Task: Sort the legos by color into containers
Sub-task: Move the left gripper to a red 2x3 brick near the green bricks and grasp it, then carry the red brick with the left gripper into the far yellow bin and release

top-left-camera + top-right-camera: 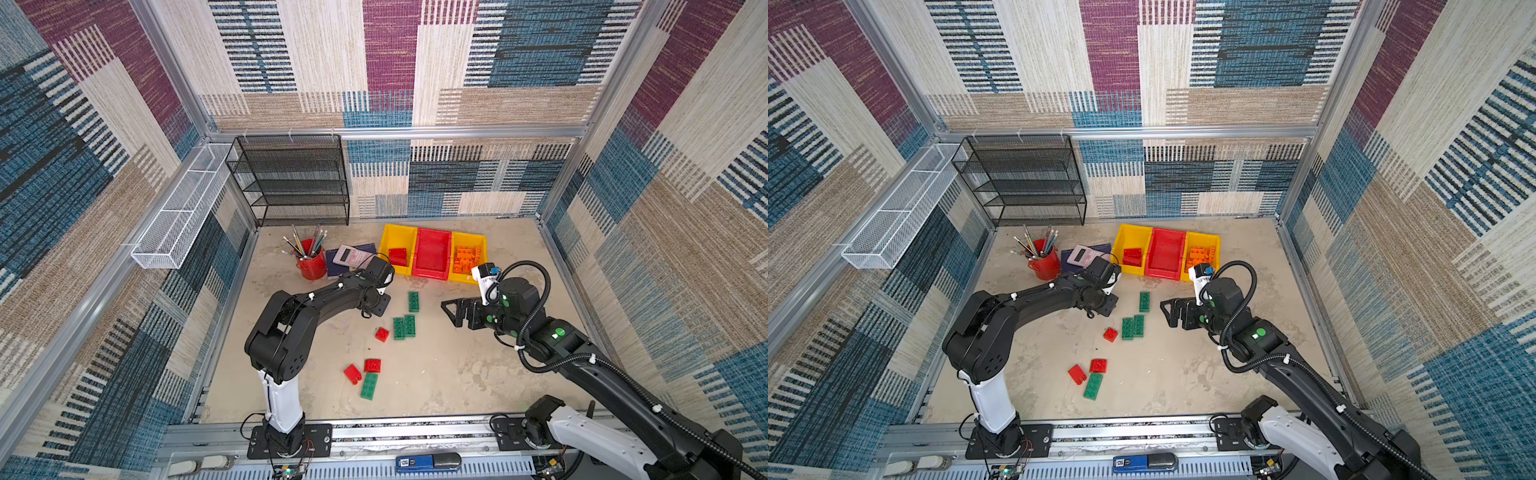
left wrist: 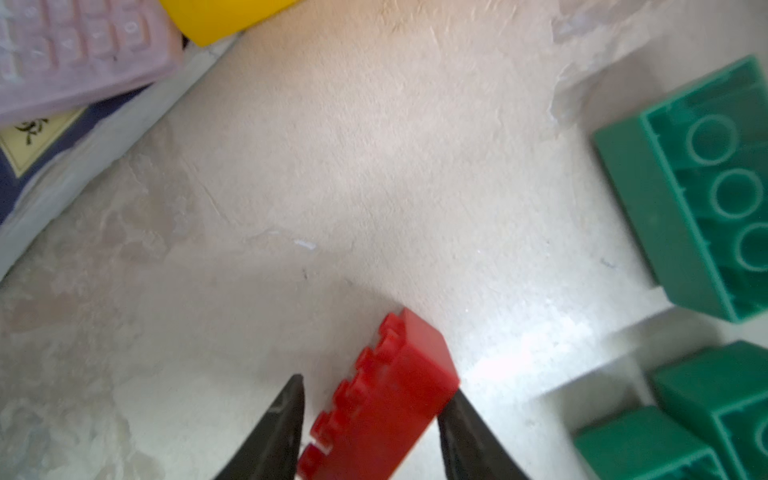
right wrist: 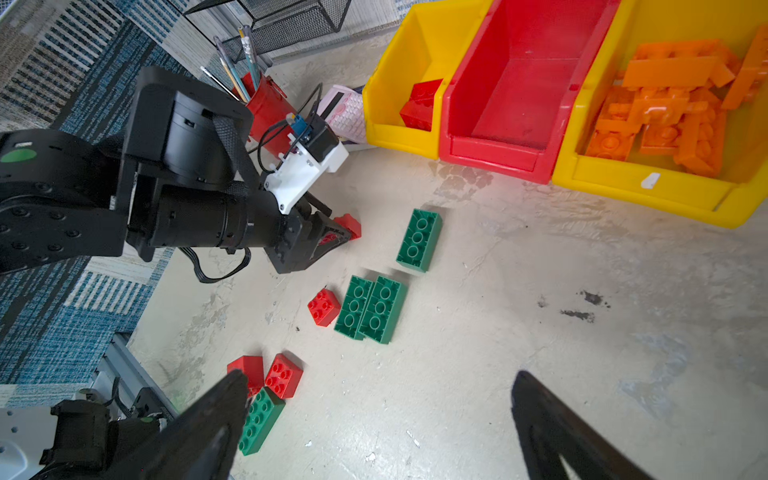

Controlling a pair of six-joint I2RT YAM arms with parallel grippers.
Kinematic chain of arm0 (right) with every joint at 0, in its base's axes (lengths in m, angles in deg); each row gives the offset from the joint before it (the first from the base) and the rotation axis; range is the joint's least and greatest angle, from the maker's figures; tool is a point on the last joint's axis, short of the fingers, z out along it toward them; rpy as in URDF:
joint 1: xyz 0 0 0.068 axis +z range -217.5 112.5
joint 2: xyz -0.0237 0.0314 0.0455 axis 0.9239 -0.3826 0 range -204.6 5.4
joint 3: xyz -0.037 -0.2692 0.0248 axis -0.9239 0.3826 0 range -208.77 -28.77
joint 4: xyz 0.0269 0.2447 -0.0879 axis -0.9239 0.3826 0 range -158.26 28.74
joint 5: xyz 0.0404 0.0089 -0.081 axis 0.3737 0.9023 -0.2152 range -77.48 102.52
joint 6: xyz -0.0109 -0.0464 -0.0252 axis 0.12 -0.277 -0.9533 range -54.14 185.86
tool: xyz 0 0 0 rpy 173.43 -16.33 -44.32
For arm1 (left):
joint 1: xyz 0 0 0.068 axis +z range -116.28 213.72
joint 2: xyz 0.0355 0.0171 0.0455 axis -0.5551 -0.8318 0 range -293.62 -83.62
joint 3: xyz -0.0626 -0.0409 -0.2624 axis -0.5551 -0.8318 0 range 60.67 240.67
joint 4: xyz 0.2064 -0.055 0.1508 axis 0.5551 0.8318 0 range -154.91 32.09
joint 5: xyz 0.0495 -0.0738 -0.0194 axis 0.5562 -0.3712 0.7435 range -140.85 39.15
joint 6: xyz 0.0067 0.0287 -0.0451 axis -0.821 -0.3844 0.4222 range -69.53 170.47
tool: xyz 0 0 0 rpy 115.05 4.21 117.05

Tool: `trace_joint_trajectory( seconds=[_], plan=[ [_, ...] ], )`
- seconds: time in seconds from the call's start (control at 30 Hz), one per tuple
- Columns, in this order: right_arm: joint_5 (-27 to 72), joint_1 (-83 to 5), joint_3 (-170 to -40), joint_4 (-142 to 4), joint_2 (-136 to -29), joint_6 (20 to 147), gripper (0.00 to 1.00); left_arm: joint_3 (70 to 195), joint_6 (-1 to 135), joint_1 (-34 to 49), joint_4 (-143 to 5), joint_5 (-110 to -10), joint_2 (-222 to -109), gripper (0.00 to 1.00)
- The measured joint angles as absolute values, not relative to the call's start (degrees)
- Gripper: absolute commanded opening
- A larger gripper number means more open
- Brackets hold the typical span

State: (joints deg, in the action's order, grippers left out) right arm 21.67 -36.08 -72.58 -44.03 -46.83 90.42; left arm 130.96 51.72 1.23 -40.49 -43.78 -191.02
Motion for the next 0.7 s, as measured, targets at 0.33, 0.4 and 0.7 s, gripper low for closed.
trace_joint_trajectory(
  seconds=[0.33, 0.4, 0.7],
  plan=[
    [20.9, -36.1, -72.5, -44.4, -47.7, 90.4, 1.00, 131.3, 51.7, 1.3, -40.0, -44.2, -191.9, 0.19],
    [20.9, -36.1, -72.5, -44.5, -47.8, 90.4, 1.00, 131.4, 51.7, 1.3, -39.8, -44.4, -191.9, 0.18],
    [19.4, -36.1, -73.4, -44.3, -45.9, 90.2, 1.00, 141.5, 51.7, 1.4, -33.6, -45.2, -192.2, 0.18]
  ],
)
